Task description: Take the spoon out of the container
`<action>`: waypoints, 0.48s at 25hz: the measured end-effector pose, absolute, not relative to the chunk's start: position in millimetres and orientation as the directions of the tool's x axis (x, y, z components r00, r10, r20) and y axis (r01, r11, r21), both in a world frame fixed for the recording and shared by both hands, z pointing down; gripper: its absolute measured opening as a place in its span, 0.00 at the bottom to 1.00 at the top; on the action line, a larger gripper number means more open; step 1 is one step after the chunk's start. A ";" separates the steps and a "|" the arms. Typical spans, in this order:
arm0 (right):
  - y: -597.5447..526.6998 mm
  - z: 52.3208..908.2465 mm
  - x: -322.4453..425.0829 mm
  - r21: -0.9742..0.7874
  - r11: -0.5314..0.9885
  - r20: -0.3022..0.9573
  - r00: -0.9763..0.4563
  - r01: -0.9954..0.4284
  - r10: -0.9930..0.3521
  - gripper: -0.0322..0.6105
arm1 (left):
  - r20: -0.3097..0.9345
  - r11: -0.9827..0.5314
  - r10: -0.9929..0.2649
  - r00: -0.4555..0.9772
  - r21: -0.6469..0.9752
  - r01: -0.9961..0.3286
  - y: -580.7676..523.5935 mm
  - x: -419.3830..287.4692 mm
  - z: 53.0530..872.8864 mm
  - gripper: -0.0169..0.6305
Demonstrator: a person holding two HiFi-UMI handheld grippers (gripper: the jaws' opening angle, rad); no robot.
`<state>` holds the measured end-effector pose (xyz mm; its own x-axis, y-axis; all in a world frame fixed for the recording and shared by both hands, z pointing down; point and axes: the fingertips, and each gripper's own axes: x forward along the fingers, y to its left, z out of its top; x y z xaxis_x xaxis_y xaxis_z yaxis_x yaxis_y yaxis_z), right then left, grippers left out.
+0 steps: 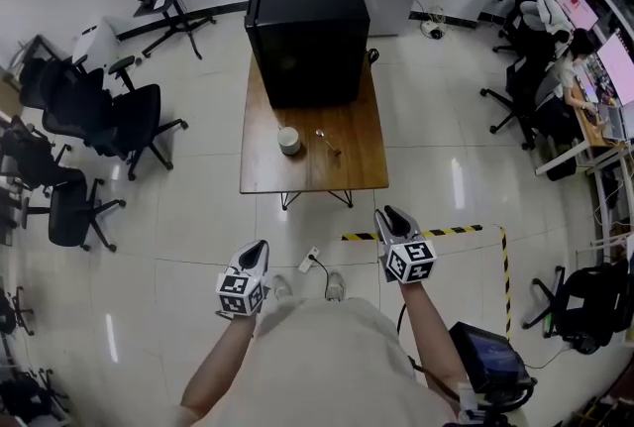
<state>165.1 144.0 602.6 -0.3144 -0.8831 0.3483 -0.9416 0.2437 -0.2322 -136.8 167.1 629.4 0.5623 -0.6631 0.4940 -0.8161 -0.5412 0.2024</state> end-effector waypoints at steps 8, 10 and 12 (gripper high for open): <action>126.5 586.2 123.6 -0.206 0.257 0.341 -0.316 -0.944 -0.886 0.22 | 0.460 -0.540 -0.665 0.589 0.249 -0.804 143.2 -165.2 616.2 0.03; 121.3 597.4 111.6 -0.202 0.262 0.372 -0.321 -0.944 -0.871 0.22 | 0.461 -0.539 -0.662 0.591 0.254 -0.803 137.0 -174.7 616.6 0.03; 118.0 604.9 99.8 -0.191 0.281 0.394 -0.335 -0.941 -0.856 0.22 | 0.464 -0.537 -0.658 0.592 0.262 -0.802 131.1 -181.6 618.2 0.03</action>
<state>99.8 118.0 604.9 -0.3355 -0.8558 0.3937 -0.9406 0.2809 -0.1909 -181.6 131.1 618.2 0.5922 -0.6585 0.4644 -0.8021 -0.5368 0.2618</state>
